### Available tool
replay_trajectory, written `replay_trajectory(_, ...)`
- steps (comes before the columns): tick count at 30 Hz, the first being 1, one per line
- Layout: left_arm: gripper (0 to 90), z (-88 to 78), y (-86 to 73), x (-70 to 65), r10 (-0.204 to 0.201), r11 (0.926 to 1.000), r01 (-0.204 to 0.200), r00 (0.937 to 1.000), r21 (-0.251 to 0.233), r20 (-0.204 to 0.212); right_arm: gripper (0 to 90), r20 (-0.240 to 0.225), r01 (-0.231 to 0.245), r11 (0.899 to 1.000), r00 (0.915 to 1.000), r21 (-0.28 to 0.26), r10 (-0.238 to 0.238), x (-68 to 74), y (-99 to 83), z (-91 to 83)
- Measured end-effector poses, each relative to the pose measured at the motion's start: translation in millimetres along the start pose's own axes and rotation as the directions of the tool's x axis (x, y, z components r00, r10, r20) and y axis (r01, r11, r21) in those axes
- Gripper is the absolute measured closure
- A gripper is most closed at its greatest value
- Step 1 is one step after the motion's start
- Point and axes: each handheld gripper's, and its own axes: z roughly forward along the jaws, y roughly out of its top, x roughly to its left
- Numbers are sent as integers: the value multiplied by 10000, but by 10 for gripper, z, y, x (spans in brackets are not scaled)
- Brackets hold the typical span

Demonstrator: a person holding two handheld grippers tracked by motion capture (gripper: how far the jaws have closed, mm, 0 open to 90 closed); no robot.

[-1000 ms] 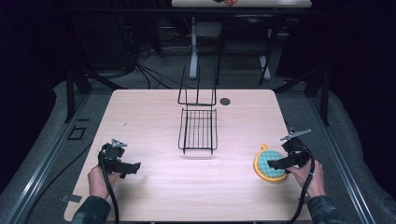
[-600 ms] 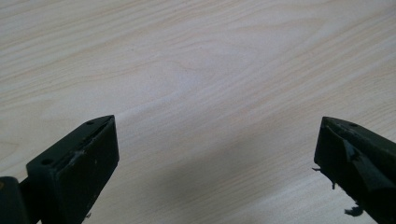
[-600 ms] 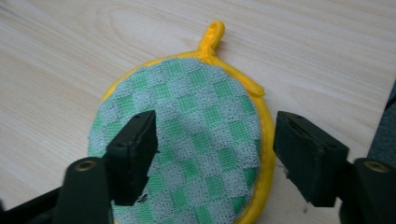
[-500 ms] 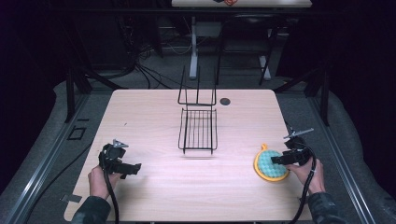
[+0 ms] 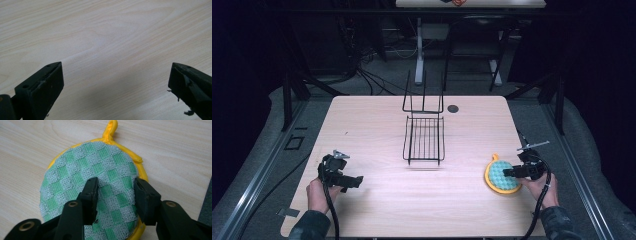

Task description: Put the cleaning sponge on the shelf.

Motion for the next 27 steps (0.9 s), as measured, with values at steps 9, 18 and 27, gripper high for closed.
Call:
replay_trajectory(9, 2, -13, -10, 5, 2, 10000, -2, 10000, 41, -57, 768, 461, -182, 9995, 9987, -273, 195, 63, -49, -13)
replay_trajectory(18, 2, 1, -2, 5, 22, 10000, -22, 10000, 88, -70, 860, 202, -769, 9945, 9967, -709, 785, 24, -82, -61)
replay_trajectory(27, 2, -8, 2, 14, 7, 10000, -7, 10000, 89, -92, 875, 166, -704, 9911, 9972, -1126, 727, 52, -82, -220)
